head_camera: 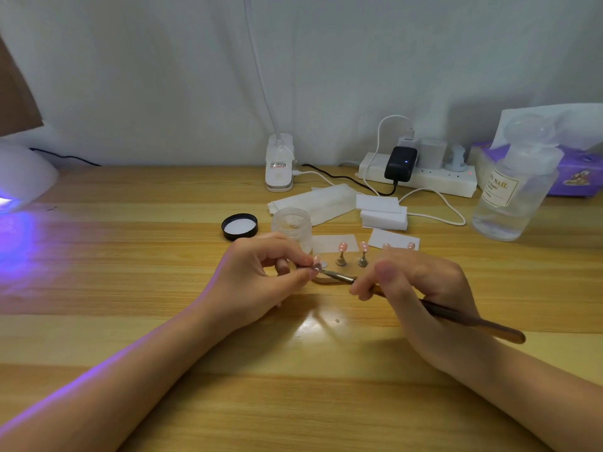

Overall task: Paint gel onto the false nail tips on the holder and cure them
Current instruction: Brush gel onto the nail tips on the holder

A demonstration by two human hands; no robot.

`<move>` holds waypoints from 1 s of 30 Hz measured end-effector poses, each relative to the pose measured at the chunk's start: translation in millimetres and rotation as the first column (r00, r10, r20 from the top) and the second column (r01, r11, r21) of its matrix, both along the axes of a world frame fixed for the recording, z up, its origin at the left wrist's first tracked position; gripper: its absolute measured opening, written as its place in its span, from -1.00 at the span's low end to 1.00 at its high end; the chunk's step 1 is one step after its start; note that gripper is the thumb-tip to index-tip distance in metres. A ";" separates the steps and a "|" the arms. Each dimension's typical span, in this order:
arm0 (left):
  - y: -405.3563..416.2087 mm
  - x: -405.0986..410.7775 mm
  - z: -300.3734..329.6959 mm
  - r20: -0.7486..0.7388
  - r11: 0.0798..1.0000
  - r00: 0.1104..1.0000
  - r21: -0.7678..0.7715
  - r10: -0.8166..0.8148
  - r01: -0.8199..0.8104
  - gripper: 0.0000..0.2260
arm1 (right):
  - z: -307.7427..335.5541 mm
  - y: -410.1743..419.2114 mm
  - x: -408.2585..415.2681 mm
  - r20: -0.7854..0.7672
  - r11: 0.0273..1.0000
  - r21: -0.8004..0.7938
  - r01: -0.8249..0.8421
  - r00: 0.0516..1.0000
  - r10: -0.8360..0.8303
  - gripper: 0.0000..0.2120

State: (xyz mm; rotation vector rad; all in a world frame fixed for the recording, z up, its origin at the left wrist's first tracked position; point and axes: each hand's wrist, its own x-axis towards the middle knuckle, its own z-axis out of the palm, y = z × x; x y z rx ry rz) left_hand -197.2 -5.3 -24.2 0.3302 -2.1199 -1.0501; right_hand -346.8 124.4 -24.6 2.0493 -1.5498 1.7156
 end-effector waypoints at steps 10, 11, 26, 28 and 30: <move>2.1 -0.2 1.0 0.010 1.000 1.000 0.017 0.022 -0.022 -0.98 | -0.9 -1.6 -1.2 -0.014 0.997 -0.009 0.072 0.997 -0.072 -0.59; 1.9 0.0 1.0 0.012 1.000 1.000 0.013 0.021 -0.022 -0.94 | -1.2 -2.3 -1.1 -0.029 0.997 -0.002 0.075 0.997 -0.075 -0.58; 2.2 0.4 2.9 0.044 1.000 0.999 -0.004 0.022 -0.022 -0.81 | 0.0 -2.6 -0.4 -0.058 0.995 0.014 0.096 0.994 -0.095 -0.69; 1.8 0.4 3.1 0.038 1.000 0.999 -0.018 0.020 -0.019 -0.79 | 0.0 -2.7 0.2 -0.085 0.997 0.016 0.078 0.993 -0.076 -0.67; 1.6 0.6 3.1 0.022 0.999 0.999 -0.031 0.023 -0.022 -0.84 | -0.1 -1.9 0.4 -0.085 0.999 0.017 0.040 0.996 -0.039 -0.57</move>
